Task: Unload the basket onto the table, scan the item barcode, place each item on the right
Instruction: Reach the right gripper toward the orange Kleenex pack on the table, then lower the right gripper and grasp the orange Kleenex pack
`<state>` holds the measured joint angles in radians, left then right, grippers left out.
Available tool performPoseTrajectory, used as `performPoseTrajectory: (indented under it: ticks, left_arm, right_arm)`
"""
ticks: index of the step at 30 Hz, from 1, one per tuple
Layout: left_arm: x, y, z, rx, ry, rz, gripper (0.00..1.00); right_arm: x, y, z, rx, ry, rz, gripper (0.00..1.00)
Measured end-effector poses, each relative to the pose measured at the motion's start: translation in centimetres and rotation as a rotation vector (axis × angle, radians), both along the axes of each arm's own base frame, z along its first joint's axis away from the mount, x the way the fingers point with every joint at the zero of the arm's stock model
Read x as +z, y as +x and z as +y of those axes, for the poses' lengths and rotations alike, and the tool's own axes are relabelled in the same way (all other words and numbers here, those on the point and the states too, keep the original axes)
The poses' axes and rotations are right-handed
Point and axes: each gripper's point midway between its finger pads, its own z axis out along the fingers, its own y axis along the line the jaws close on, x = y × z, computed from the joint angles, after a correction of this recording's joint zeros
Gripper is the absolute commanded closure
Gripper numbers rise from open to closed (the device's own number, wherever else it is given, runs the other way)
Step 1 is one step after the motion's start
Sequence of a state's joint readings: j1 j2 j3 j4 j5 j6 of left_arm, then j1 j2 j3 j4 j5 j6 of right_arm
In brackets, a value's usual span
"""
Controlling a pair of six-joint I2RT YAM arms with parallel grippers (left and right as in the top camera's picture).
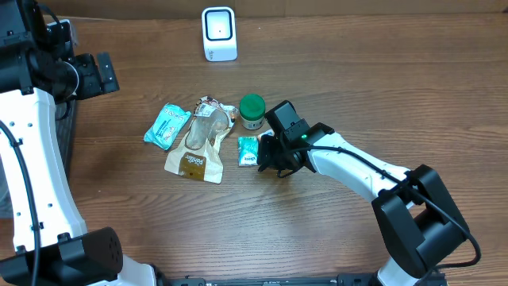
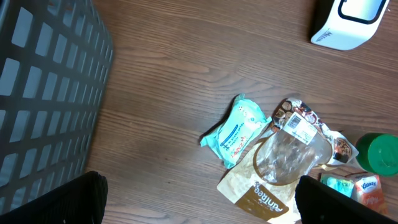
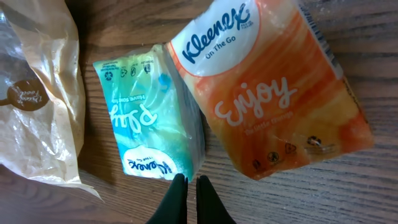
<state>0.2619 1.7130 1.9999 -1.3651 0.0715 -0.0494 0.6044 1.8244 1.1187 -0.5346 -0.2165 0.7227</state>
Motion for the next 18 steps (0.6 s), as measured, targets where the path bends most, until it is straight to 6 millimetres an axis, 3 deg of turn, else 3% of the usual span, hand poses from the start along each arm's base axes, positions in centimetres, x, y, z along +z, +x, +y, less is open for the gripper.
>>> performPoseTrajectory:
  ticks: [18]
  left_arm:
    - [0.00,0.00,0.00,0.000,0.000,0.000,0.01]
  right_arm:
    - [-0.32,0.70,-0.53,-0.059,-0.028,-0.014,0.96]
